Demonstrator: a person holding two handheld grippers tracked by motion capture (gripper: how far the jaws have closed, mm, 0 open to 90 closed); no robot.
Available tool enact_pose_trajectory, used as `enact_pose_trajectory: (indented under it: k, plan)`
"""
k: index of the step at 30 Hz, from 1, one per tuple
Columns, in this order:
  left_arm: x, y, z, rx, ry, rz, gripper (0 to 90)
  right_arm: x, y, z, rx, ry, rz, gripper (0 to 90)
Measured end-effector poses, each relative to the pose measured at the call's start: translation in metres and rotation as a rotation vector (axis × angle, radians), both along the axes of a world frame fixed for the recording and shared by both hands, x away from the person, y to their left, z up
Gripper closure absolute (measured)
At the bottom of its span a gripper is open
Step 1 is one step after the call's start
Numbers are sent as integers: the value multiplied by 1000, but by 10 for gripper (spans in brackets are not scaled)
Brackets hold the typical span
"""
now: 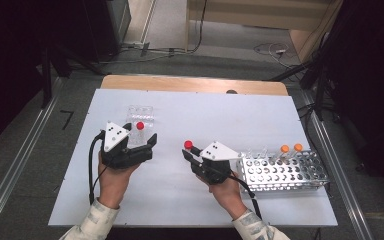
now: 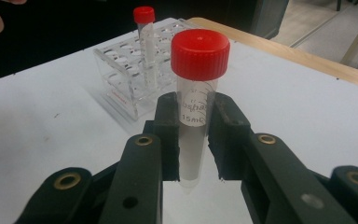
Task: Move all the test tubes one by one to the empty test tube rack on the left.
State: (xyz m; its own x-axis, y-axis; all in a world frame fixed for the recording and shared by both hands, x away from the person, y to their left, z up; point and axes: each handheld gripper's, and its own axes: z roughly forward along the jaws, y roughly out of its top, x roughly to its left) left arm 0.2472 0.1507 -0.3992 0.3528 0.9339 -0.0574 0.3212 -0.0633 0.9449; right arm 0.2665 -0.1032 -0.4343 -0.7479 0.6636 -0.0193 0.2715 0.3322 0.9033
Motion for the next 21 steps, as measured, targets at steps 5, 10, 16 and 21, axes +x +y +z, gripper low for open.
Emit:
enact_pose_trajectory:
  k: [5,10,16,21]
  plan:
    - [-6,-12,4,1,-11,-61,193,2,5,-5,-14,8,3,714]
    - [-10,-27,4,-20,13,-217,268,0,11,-6,-17,10,22,714]
    - [-13,-41,2,-8,34,-299,416,-5,16,-4,-8,10,45,714]
    - [-9,-44,-2,-13,70,-341,485,-7,18,-4,-8,8,58,714]
